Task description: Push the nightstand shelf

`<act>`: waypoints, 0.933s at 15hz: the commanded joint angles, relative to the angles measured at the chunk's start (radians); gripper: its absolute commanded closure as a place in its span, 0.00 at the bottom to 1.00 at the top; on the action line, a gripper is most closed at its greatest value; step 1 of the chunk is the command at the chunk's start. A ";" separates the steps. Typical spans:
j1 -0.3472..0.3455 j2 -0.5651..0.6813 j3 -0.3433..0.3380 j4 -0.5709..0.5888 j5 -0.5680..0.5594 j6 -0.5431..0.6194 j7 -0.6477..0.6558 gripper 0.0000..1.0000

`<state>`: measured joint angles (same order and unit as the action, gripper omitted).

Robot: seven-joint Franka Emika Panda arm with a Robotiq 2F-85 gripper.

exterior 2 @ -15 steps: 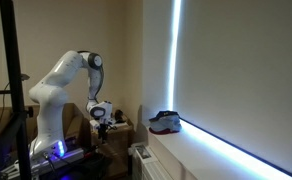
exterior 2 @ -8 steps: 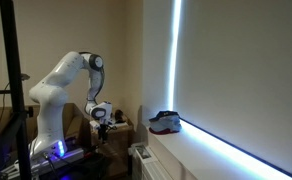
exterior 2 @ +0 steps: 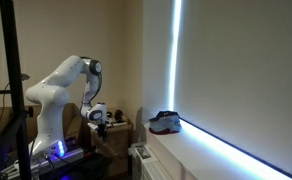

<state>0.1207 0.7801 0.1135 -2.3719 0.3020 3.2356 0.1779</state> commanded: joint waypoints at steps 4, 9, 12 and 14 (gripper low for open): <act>0.045 0.051 0.061 0.142 -0.034 0.051 0.044 0.00; 0.006 0.030 0.164 0.183 -0.058 0.037 0.035 0.00; 0.031 -0.010 0.062 0.117 -0.034 -0.081 0.047 0.00; 0.041 -0.031 -0.036 0.051 -0.027 -0.093 0.059 0.00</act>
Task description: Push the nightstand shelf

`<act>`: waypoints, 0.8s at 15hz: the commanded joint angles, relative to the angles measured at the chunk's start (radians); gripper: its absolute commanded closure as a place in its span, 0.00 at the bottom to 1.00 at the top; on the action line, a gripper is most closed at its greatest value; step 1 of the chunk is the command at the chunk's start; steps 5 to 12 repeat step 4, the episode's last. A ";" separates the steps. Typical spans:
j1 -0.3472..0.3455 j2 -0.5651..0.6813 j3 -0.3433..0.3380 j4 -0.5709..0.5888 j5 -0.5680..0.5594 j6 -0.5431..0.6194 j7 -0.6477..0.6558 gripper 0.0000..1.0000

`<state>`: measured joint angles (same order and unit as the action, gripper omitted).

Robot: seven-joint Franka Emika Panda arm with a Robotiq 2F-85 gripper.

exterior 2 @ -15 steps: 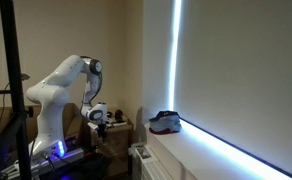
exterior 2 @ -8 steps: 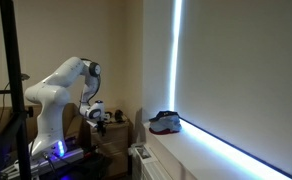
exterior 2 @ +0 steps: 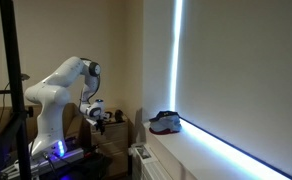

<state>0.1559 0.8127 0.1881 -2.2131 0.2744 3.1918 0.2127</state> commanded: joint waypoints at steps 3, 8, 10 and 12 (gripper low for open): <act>0.000 -0.088 -0.250 -0.181 0.006 -0.088 0.043 0.00; -0.058 -0.100 -0.237 -0.190 -0.001 -0.148 0.031 0.00; -0.058 -0.100 -0.237 -0.190 -0.001 -0.148 0.031 0.00; -0.058 -0.100 -0.237 -0.190 -0.001 -0.148 0.031 0.00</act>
